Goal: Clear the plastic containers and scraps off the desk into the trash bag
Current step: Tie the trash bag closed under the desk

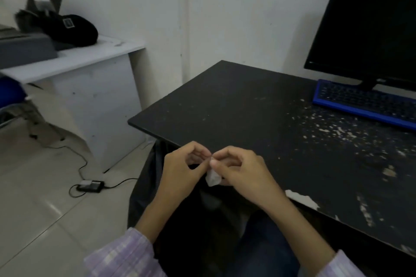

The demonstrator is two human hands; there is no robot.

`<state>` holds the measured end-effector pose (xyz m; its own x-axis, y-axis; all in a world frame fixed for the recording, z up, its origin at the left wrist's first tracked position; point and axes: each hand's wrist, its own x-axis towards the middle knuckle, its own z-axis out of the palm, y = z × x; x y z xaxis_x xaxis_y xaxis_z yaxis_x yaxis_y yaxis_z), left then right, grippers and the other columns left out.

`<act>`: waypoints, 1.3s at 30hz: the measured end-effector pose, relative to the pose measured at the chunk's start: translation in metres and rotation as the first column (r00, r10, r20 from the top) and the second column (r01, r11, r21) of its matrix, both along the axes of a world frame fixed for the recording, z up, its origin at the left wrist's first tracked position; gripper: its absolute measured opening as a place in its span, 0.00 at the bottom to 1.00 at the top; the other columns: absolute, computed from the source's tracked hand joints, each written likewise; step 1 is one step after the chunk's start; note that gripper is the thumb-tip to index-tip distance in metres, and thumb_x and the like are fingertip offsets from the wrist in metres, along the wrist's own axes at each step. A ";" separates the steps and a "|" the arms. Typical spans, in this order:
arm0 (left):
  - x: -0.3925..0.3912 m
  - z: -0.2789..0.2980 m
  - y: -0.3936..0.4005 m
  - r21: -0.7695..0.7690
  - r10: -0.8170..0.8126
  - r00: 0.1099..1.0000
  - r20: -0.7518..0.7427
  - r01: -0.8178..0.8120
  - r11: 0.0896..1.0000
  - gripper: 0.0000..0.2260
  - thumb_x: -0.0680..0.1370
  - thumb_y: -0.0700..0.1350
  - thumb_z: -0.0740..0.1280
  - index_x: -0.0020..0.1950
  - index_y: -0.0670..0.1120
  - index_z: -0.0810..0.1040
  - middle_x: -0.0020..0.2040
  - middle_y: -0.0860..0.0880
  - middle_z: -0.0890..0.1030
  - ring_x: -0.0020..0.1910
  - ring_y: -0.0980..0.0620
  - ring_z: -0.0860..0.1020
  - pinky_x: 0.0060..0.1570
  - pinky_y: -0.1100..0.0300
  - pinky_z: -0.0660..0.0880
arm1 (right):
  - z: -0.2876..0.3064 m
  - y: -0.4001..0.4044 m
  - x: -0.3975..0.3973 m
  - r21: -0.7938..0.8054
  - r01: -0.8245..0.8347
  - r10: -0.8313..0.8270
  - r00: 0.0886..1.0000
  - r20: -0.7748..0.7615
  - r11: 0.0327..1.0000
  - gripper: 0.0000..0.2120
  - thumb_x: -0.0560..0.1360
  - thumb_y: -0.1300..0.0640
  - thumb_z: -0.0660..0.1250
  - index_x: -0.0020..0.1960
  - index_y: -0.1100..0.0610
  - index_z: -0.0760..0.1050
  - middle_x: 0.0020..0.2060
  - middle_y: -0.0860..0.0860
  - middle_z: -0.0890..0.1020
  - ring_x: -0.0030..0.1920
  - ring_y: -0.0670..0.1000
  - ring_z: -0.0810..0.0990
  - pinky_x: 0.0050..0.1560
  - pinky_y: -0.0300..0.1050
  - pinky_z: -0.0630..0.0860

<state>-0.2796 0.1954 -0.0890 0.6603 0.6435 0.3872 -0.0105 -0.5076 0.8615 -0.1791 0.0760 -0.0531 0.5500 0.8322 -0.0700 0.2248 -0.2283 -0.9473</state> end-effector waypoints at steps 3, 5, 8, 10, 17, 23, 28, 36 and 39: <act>-0.023 -0.018 0.018 -0.105 0.026 0.999 -0.040 -0.030 0.994 0.06 0.70 0.38 0.74 0.42 0.48 0.79 0.36 0.50 0.82 0.37 0.54 0.81 0.40 0.64 0.77 | -0.019 0.020 -0.015 -0.024 -0.076 0.076 0.997 -0.021 0.997 0.10 0.72 0.60 0.72 0.53 0.55 0.80 0.43 0.49 0.84 0.42 0.44 0.84 0.45 0.40 0.81; -0.035 -0.029 0.027 -0.159 -0.010 0.997 -0.077 -0.002 0.987 0.06 0.70 0.40 0.74 0.44 0.49 0.80 0.37 0.49 0.83 0.38 0.52 0.82 0.41 0.61 0.77 | -0.033 0.030 -0.021 -0.030 -0.111 0.109 0.991 -0.075 0.993 0.12 0.71 0.62 0.73 0.54 0.58 0.79 0.45 0.53 0.84 0.43 0.45 0.84 0.41 0.37 0.80; -0.044 -0.051 0.035 -0.172 -0.039 0.988 -0.149 0.013 0.985 0.03 0.74 0.42 0.70 0.46 0.49 0.81 0.38 0.51 0.83 0.39 0.56 0.82 0.42 0.62 0.77 | -0.056 0.044 -0.023 -0.080 -0.112 0.105 0.990 -0.092 0.990 0.10 0.72 0.58 0.73 0.51 0.60 0.80 0.43 0.55 0.84 0.40 0.45 0.83 0.36 0.33 0.77; -0.043 -0.072 0.040 -0.130 0.102 0.973 -0.207 -0.131 0.983 0.04 0.76 0.41 0.68 0.45 0.49 0.80 0.40 0.53 0.82 0.41 0.59 0.80 0.42 0.63 0.73 | -0.073 0.051 -0.021 -0.132 -0.087 0.078 0.994 -0.075 0.987 0.07 0.72 0.56 0.72 0.47 0.59 0.81 0.38 0.52 0.83 0.36 0.41 0.81 0.33 0.33 0.76; -0.048 -0.141 0.064 0.161 0.406 0.597 -0.692 -0.421 0.893 0.31 0.71 0.54 0.71 0.67 0.41 0.66 0.63 0.43 0.70 0.63 0.42 0.70 0.55 0.51 0.71 | -0.120 0.073 -0.007 -0.310 -0.039 -0.015 0.986 -0.168 0.950 0.04 0.74 0.54 0.70 0.42 0.53 0.79 0.43 0.51 0.82 0.43 0.44 0.80 0.33 0.31 0.74; -0.064 -0.160 0.080 -0.029 0.317 0.665 -0.676 -0.454 0.890 0.05 0.74 0.38 0.63 0.41 0.36 0.72 0.34 0.42 0.76 0.37 0.42 0.78 0.36 0.54 0.73 | -0.148 0.096 -0.005 -0.458 0.003 -0.050 0.995 -0.091 0.889 0.05 0.74 0.52 0.68 0.47 0.52 0.80 0.48 0.50 0.82 0.50 0.49 0.80 0.52 0.45 0.79; -0.076 -0.159 0.077 -0.121 0.332 0.744 -0.580 -0.481 0.868 0.04 0.78 0.35 0.60 0.43 0.38 0.70 0.32 0.48 0.72 0.31 0.52 0.71 0.34 0.59 0.65 | -0.157 0.121 -0.012 -0.491 0.015 -0.078 0.991 -0.108 0.871 0.08 0.74 0.59 0.66 0.53 0.57 0.78 0.43 0.52 0.80 0.39 0.47 0.80 0.47 0.43 0.81; -0.089 -0.147 0.076 -0.251 0.329 0.807 -0.490 -0.492 0.834 0.07 0.80 0.39 0.59 0.53 0.38 0.74 0.46 0.41 0.79 0.45 0.44 0.77 0.46 0.53 0.72 | -0.171 0.137 -0.026 -0.434 -0.107 0.093 0.994 -0.055 0.894 0.15 0.80 0.58 0.57 0.64 0.56 0.75 0.61 0.52 0.77 0.63 0.52 0.74 0.59 0.40 0.69; -0.089 -0.143 0.075 -0.285 0.319 0.819 -0.477 -0.487 0.825 0.08 0.80 0.40 0.59 0.51 0.37 0.74 0.44 0.42 0.78 0.44 0.45 0.76 0.43 0.54 0.71 | -0.200 0.132 -0.023 -0.497 -0.048 0.040 0.999 -0.028 0.867 0.15 0.78 0.59 0.61 0.64 0.55 0.73 0.63 0.54 0.75 0.63 0.54 0.74 0.63 0.44 0.70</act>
<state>-0.3685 0.2708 -0.2325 0.3443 0.9222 -0.1763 0.4999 -0.0211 0.8659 -0.2024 0.2080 -0.2527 0.5088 0.7083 -0.4893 0.2314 -0.6600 -0.7147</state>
